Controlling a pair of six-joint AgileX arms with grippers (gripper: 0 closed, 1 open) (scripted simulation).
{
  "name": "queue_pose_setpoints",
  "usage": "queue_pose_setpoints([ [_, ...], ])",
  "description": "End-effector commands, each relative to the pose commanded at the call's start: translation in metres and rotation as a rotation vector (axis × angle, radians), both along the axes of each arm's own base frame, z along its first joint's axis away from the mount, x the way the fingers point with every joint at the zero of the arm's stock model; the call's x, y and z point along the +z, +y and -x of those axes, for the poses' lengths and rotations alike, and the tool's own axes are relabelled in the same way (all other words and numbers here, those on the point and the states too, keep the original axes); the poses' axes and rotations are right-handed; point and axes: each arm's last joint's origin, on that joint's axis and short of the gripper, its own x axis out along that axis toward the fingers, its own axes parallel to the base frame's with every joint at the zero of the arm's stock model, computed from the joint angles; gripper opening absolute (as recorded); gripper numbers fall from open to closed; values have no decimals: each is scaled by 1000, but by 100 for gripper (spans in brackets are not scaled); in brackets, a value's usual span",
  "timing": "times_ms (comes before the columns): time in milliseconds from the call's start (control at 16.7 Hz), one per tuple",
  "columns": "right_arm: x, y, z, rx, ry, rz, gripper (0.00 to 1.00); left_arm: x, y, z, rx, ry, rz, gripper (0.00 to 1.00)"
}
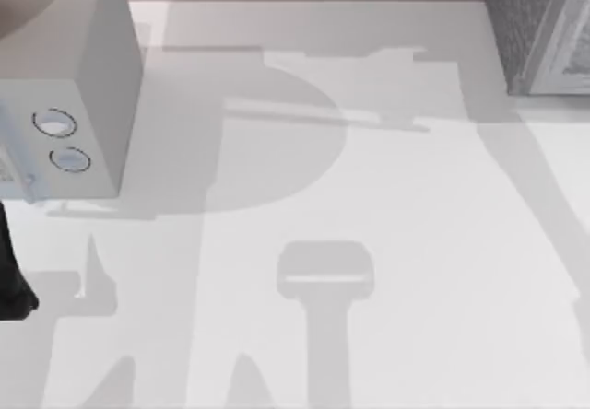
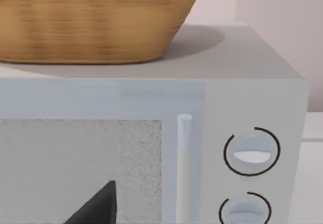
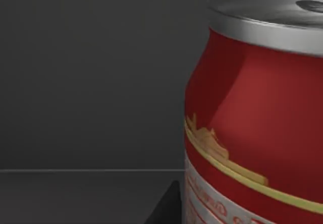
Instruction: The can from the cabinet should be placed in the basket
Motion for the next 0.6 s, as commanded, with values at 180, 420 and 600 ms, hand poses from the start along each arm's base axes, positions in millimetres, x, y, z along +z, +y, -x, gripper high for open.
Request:
queue_pose_setpoints([
  [180,21,6,60,0,17,4,0,0,0,0,0,0,0,100],
  [420,37,-5,134,-5,23,7,0,0,0,0,0,0,0,100],
  [600,39,-8,144,-5,22,6,0,0,0,0,0,0,0,100],
])
